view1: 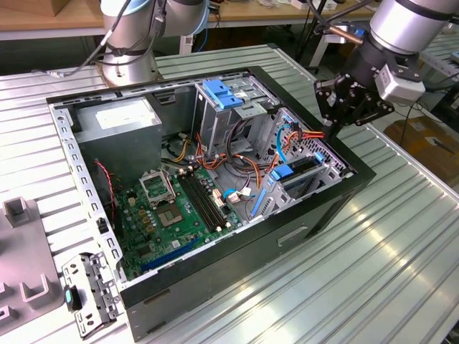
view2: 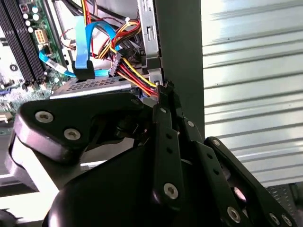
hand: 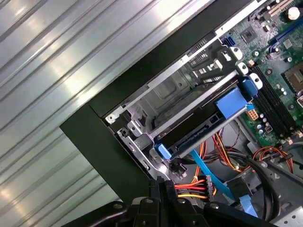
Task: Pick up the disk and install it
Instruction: 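Insert the first disk wire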
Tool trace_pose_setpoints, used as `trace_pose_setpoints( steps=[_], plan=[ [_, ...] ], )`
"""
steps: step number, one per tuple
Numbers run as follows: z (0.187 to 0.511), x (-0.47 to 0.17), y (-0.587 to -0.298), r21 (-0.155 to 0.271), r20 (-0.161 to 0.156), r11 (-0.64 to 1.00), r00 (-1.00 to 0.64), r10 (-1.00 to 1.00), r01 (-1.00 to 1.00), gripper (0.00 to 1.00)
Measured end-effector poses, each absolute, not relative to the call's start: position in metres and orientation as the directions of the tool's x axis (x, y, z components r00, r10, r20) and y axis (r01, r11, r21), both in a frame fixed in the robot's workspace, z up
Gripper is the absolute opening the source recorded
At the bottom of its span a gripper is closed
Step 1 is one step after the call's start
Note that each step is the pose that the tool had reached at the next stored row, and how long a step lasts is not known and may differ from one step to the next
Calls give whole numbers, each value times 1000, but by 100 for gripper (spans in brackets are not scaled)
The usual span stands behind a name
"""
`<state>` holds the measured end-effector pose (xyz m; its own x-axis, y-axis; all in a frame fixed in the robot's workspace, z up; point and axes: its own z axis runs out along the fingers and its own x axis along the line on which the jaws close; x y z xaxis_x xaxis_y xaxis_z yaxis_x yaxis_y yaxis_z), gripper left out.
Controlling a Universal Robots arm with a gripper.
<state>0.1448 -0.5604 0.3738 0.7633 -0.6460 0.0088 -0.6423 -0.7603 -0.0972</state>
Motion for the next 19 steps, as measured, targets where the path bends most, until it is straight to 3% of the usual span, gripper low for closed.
trace_pose_setpoints(
  steps=[13, 19],
  plan=[
    [372, 145, -560, -97, 9, -543, 545, -838, -834, 16],
    [372, 134, -560, -98, 9, -538, 540, -842, -837, 16]
  ],
)
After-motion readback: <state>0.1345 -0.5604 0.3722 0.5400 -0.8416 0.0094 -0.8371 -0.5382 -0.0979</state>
